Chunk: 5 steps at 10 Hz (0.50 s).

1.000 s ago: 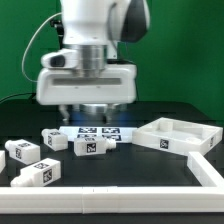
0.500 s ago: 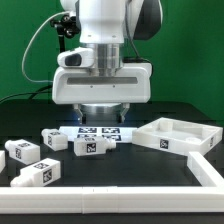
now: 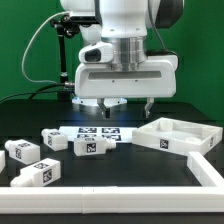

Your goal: Assemble one leg

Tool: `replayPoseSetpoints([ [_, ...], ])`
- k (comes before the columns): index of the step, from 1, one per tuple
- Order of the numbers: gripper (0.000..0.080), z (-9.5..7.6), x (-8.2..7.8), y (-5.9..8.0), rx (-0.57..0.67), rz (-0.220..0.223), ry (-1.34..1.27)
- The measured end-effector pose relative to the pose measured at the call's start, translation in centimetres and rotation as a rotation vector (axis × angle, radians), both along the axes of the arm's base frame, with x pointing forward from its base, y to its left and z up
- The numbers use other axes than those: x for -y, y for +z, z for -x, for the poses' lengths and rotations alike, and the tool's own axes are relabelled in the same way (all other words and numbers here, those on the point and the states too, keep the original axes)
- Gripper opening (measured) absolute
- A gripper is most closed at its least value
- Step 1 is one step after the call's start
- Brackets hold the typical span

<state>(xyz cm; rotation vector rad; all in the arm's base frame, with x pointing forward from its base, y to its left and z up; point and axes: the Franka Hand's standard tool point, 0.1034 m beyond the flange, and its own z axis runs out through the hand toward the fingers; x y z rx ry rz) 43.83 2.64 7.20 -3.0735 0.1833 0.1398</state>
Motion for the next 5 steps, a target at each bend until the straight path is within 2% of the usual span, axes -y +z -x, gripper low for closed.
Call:
replayPoseSetpoints([
  [2,0.0649,0.4,-0.4,-0.2,-0.006,-0.006,-0.027],
  [4,0.0649,3.0,-3.3,-1.4,-0.053,-0.052,-0.159],
  [5,0.0649,3.2,-4.2,-1.3,-0.072,-0.078,-0.222],
])
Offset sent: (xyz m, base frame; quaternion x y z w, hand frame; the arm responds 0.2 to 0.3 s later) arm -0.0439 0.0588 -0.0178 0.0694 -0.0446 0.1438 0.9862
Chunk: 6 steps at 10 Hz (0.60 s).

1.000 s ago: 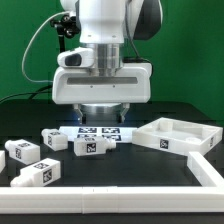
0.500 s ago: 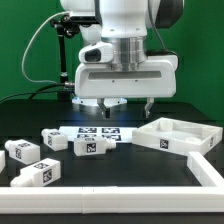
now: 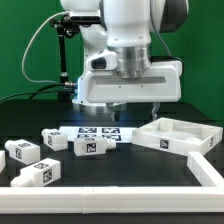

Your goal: Assemble one leg

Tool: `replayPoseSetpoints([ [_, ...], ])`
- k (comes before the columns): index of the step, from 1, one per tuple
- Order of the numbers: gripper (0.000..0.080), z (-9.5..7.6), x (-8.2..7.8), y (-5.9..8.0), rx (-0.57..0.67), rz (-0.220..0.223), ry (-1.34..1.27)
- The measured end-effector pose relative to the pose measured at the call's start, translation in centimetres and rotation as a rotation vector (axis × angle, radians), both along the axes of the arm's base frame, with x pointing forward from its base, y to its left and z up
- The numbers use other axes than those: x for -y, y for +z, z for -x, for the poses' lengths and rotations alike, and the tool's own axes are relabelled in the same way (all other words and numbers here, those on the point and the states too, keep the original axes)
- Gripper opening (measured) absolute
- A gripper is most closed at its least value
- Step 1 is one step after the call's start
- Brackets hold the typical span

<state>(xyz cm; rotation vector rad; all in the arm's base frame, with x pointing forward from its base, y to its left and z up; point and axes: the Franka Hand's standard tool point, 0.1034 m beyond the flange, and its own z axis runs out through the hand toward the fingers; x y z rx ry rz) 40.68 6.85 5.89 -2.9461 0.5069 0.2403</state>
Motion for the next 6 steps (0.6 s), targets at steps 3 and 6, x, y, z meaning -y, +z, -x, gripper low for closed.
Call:
replayPoseSetpoints([
  [3,0.0649,-0.4,0.1,0.2,-0.007,0.001,0.019],
  [6,0.0649,3.7,-2.6,-1.5,-0.077,0.008,-0.108],
])
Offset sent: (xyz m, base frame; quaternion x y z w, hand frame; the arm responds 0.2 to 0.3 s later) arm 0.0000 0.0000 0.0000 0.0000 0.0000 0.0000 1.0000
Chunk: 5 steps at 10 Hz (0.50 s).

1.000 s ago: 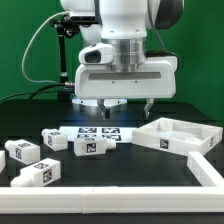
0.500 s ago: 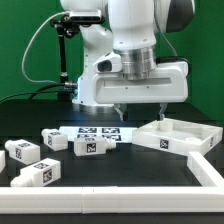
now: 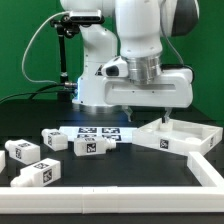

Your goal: Assemble one leg

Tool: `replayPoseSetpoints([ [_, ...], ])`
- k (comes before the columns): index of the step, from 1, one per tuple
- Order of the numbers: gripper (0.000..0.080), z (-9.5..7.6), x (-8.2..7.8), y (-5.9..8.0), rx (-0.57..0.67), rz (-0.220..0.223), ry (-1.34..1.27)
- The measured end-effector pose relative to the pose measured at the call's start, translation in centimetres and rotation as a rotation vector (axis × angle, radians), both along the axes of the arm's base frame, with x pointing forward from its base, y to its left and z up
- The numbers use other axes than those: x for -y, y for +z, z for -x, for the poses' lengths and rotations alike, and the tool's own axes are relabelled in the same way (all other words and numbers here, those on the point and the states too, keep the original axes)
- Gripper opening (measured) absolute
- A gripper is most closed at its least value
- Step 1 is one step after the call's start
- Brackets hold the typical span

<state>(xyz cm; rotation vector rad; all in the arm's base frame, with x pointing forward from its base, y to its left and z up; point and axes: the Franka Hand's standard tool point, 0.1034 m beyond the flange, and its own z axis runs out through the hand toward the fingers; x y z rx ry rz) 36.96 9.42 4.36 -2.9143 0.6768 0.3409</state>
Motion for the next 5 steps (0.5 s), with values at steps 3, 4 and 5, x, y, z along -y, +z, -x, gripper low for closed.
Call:
replayPoseSetpoints([
  [3,0.0649,0.7,-0.4,-0.5,0.02,0.024,-0.031],
  [4,0.0649,0.8,-0.4,-0.7,0.025,0.028,-0.042],
  [5,0.0649,1.9,-0.3,-1.9,0.029,0.039,-0.059],
])
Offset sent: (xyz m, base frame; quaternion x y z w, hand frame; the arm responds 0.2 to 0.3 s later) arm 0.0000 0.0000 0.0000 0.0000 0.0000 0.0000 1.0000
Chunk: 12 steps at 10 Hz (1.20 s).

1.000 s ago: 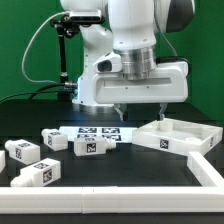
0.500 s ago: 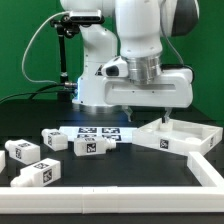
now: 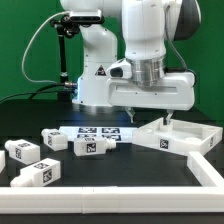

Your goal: Assemble one leg

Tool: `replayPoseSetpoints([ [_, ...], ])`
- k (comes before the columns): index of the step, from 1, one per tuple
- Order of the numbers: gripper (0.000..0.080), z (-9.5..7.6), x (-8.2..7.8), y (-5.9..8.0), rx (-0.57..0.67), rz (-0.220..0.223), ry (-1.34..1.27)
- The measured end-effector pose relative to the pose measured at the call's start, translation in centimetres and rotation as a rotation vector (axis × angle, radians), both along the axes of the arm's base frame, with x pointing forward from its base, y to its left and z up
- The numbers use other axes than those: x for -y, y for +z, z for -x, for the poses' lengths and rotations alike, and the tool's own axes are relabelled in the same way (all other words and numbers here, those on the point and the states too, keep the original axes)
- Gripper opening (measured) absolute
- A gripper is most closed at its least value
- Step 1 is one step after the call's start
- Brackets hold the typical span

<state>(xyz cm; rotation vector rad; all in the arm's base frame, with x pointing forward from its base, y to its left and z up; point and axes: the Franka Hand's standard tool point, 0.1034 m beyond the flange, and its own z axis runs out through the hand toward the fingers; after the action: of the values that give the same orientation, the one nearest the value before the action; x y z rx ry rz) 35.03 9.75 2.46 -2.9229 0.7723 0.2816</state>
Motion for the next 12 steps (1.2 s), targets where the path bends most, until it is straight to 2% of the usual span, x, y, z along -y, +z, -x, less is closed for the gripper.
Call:
replayPoseSetpoints([
  [1,0.0649,0.9,0.1,-1.0,0.002,0.011,-0.002],
  [2,0.0649,1.1,0.1,-1.3,-0.001,0.013,-0.001],
  [3,0.0534,1.0,0.1,-1.3,0.001,0.012,0.0],
  [4,0.0534,1.0,0.1,-1.3,0.0,0.013,0.001],
  [5,0.0398,1.0,0.1,-1.3,0.0,0.013,0.001],
  [6,0.0398,1.1,0.1,-1.3,0.0,0.013,0.001],
  [7,0.0203,1.1,0.1,-1.3,0.0,0.012,0.002],
  [8,0.0075,0.8,0.5,-1.3,0.006,0.009,0.026],
  [9,0.0053,0.3,1.7,-1.1,0.014,-0.005,0.092],
  [10,0.0053,-0.8,3.0,-0.5,0.015,-0.021,0.117],
  [11,0.0053,-2.4,4.2,1.0,0.002,-0.052,0.168],
  [12,0.0053,-3.7,5.2,3.0,-0.002,-0.061,0.177],
])
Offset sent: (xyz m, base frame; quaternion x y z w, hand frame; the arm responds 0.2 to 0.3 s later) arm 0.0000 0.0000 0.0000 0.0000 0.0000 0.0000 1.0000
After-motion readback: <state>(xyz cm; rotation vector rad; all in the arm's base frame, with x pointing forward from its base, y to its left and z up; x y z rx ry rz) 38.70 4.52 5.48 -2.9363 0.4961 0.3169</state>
